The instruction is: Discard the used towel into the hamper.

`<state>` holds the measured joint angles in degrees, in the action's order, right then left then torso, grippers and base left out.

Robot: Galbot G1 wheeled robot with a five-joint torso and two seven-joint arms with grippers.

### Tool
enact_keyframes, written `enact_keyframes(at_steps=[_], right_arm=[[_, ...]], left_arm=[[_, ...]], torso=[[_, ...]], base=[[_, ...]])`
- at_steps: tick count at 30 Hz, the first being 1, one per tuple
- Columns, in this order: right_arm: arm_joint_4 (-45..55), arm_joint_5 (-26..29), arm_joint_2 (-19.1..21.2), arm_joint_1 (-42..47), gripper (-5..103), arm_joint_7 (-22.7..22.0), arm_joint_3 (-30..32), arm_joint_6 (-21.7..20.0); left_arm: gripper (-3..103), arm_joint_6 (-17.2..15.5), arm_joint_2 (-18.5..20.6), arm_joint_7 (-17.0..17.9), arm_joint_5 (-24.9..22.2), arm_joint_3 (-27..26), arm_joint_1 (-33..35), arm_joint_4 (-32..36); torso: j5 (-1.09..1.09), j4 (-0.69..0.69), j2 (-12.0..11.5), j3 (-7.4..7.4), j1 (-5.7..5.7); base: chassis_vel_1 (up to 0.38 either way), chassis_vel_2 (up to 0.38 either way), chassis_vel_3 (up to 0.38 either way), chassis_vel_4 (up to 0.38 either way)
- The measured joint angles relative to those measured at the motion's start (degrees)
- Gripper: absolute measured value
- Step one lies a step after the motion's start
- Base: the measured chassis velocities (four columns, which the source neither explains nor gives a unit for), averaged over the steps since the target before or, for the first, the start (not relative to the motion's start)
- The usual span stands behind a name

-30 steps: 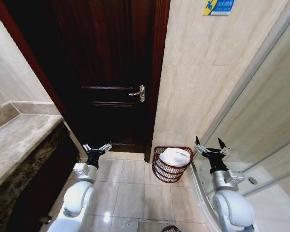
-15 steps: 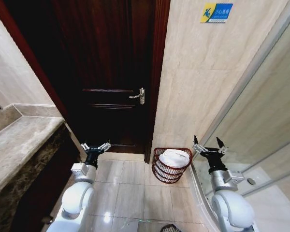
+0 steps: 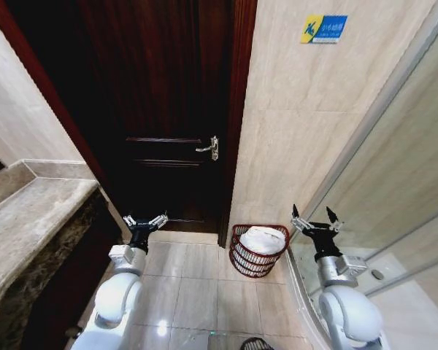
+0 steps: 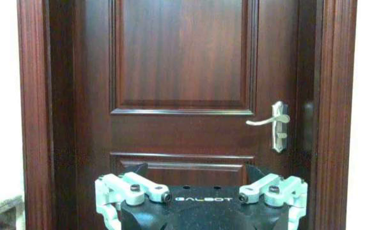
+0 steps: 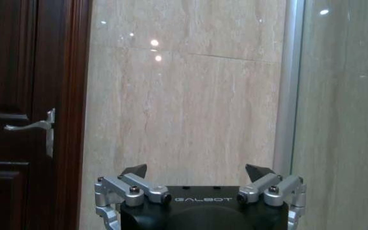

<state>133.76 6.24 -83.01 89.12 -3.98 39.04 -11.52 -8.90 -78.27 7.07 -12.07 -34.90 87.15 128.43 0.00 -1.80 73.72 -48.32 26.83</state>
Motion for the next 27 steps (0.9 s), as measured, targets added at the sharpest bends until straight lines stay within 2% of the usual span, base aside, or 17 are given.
enact_keyframes(at_steps=[13, 19, 25, 27], right_arm=[[1.03, 0.23, 0.00, -0.37, 100, -0.29, -0.31, -1.00], [1.33, 0.22, -0.10, -0.15, 100, -0.48, -0.61, -1.27], [1.75, 0.31, 0.00, 0.01, 100, -0.96, -0.65, -1.62], [2.46, 0.70, 0.02, 0.28, 100, -1.09, -0.66, -2.92]], left_arm=[[100, -0.03, 0.15, 0.00, 0.08, 0.38, 0.10, -0.03], [100, 1.89, 0.27, 0.07, -0.74, 0.21, 0.78, -0.06], [100, 3.03, 0.22, 0.22, -1.12, 0.18, 1.46, -0.02], [100, 3.12, 0.26, 0.24, -1.12, -0.16, 1.75, -0.02]], torso=[[0.00, 0.00, 4.27, -2.31, 1.97], [0.00, 0.00, 6.23, -3.42, 2.82], [0.00, 0.00, 6.53, -3.60, 2.96], [0.00, 0.01, 6.51, -3.59, 2.95]], base=[[0.000, 0.000, 0.000, 0.000], [0.000, 0.000, 0.000, 0.000], [0.000, 0.000, 0.000, 0.000], [0.000, 0.000, 0.000, 0.000]])
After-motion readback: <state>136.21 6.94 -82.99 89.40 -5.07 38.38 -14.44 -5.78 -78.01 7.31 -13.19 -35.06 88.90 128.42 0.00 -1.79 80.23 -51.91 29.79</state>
